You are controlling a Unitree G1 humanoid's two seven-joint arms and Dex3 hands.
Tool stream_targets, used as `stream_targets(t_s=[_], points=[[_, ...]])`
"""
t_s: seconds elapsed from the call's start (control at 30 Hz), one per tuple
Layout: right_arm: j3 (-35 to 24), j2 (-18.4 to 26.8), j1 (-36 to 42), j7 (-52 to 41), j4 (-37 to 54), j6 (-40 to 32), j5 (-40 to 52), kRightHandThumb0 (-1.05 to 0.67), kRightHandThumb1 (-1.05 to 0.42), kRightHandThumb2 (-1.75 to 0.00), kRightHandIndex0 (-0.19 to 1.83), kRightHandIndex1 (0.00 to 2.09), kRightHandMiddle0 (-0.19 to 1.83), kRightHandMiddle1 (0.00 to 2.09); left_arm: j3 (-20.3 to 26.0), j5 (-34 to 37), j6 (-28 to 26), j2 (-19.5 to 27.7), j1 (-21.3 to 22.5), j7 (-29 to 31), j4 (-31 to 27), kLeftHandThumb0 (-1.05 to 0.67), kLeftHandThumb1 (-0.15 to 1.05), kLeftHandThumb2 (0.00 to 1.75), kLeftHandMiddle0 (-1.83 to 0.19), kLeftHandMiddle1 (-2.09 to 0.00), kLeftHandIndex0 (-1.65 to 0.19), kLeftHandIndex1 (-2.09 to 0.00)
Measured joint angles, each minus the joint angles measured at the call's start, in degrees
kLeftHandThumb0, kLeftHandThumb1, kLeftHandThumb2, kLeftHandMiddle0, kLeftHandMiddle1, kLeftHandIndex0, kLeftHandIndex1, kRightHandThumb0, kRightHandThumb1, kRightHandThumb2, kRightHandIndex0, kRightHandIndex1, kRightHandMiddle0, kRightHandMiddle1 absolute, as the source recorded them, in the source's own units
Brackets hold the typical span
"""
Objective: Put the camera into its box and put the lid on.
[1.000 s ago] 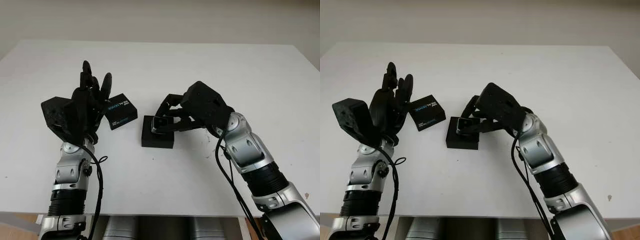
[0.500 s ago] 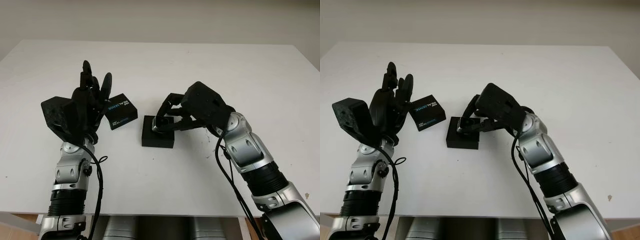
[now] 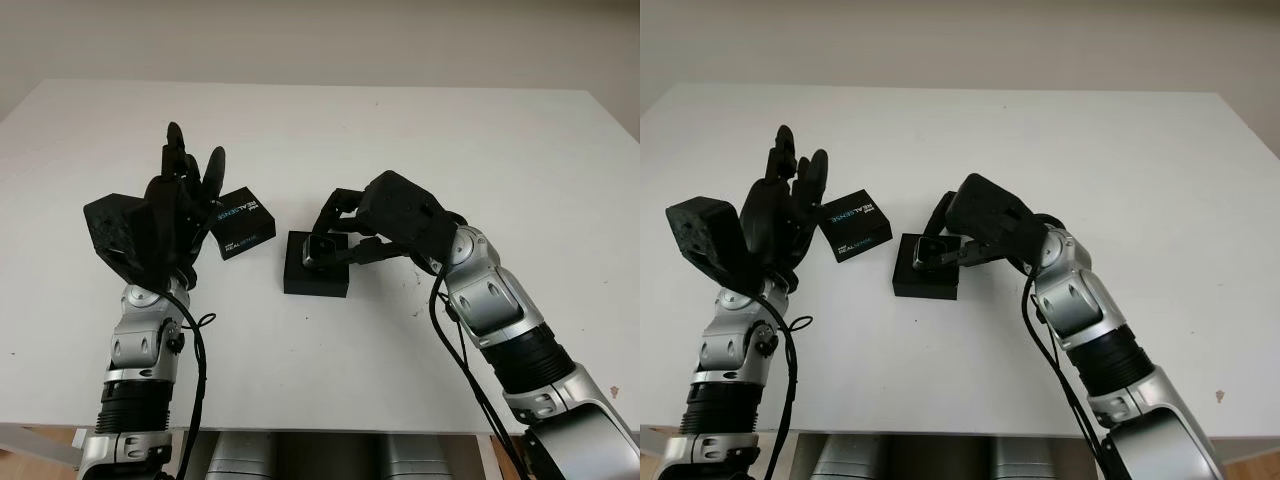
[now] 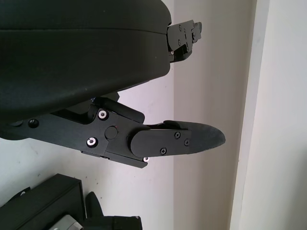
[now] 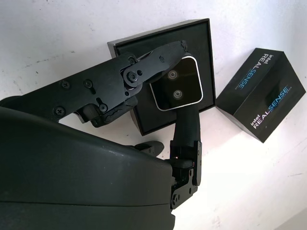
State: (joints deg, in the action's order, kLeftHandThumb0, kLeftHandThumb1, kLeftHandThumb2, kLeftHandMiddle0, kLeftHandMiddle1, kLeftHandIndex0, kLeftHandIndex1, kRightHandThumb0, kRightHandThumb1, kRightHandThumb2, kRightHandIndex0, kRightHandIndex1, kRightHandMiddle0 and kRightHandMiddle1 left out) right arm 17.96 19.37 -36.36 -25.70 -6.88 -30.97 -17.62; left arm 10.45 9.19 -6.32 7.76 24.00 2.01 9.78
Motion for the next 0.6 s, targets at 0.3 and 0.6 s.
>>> stream_targets(t_s=[0.3,0.6], points=[[0.59,0.25,0.65,0.16,0.61,1.17,-1.97,-0.37,-0.96,-0.05,0.43,0.08,0.32,1.77,-0.07,0.05,-0.31,-0.58,-0.34,-0.60,-1.34,-0.68,1.05,0.38,0.19,0.00,0.19,0.00],[1.37,0.35,1.06,0.47,1.65,1.13,-4.63,-0.38,-0.96,-0.05,0.43,0.07,0.32,1.74,-0.11,0.03,-0.60,-0.96,-1.41,-0.70,-2.21,-0.69,1.05,0.38,0.19,0.00,0.19,0.00]])
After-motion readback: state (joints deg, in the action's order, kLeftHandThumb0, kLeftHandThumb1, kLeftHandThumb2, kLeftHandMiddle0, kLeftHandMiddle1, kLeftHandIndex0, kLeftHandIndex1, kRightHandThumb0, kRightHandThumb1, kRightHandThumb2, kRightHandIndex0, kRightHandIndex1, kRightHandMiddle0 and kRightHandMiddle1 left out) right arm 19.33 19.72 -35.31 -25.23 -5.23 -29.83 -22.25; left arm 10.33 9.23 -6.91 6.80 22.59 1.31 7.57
